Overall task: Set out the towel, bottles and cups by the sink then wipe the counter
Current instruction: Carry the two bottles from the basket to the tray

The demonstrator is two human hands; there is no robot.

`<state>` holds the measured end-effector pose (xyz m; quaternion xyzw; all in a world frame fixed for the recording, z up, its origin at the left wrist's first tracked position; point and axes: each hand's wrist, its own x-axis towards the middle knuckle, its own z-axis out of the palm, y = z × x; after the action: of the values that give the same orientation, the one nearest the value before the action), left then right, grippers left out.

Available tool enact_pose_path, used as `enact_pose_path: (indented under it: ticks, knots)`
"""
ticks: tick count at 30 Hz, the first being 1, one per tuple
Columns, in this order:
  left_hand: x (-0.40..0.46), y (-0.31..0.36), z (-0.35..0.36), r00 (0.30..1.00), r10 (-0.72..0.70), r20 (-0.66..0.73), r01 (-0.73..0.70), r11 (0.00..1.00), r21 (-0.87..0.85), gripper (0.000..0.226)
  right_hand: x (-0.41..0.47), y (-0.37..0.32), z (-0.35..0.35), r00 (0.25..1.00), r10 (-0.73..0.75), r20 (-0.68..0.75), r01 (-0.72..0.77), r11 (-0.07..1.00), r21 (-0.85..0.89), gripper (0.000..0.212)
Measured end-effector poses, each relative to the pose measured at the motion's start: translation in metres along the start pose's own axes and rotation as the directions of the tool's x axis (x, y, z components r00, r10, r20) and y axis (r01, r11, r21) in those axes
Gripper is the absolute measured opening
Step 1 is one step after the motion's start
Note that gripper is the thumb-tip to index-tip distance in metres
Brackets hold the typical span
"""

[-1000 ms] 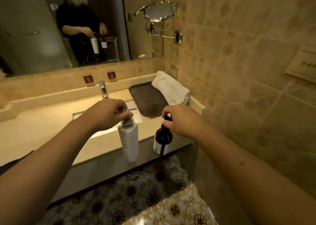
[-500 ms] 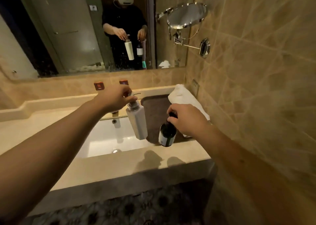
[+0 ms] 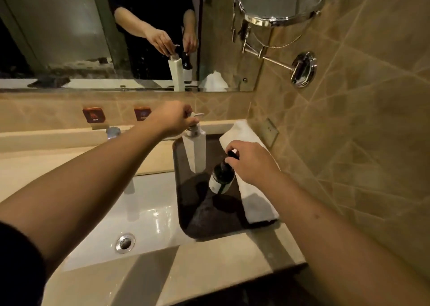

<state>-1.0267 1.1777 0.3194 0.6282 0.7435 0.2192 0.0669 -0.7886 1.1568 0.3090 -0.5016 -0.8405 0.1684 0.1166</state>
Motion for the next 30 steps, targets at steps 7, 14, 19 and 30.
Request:
enact_pose_path:
  ticks: [7, 14, 19, 30]
  knots:
    - [0.097, -0.039, 0.037, 0.997, 0.021, 0.077, -0.023, 1.000, 0.021, 0.033, 0.099, 0.000, 0.032, 0.997, 0.070, 0.044, -0.066, 0.995, -0.073, 0.020]
    - [0.148, -0.070, 0.063, 0.993, 0.062, 0.105, -0.066, 0.997, 0.032, 0.024, 0.165, 0.004, 0.067, 0.994, 0.080, 0.068, -0.076, 0.995, -0.065, 0.017]
    - [0.164, -0.084, 0.071, 0.989, 0.085, 0.123, -0.090, 0.995, 0.037, 0.030, 0.196, 0.003, 0.079, 0.992, 0.098, 0.085, -0.087, 0.989, -0.121, 0.018]
    - [0.189, -0.098, 0.082, 0.987, 0.115, 0.111, -0.118, 0.993, 0.023, 0.029, 0.226, 0.007, 0.099, 0.994, 0.093, 0.061, -0.087, 0.992, -0.092, 0.021]
